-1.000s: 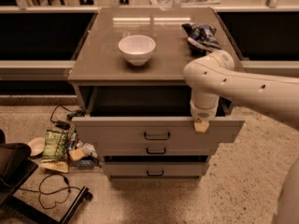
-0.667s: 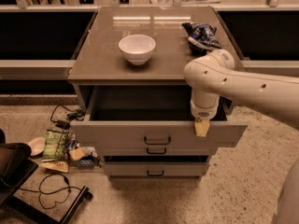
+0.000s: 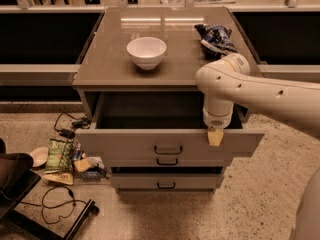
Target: Open top drawer
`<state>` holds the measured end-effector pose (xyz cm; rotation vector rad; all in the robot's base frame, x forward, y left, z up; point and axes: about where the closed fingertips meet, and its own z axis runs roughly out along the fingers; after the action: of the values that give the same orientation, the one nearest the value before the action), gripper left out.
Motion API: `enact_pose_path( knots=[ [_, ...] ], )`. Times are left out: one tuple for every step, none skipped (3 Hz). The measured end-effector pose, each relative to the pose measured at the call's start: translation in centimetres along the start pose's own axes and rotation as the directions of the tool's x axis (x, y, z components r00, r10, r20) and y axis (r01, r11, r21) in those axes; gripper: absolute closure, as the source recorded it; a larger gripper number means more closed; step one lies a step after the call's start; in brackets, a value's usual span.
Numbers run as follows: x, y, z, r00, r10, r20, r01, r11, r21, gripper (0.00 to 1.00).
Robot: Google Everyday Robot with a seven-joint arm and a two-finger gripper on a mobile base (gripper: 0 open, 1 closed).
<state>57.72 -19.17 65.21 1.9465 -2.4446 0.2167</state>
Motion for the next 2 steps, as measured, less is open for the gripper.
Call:
enact_pose_path(
  knots=[
    [0.06, 0.06, 0.11, 1.0, 0.0, -0.001, 0.0, 1.0, -0.002, 0.19],
    [0.14, 0.14, 0.23, 1.0, 0.001, -0.003, -0.001, 1.0, -0.004, 0.0]
  ],
)
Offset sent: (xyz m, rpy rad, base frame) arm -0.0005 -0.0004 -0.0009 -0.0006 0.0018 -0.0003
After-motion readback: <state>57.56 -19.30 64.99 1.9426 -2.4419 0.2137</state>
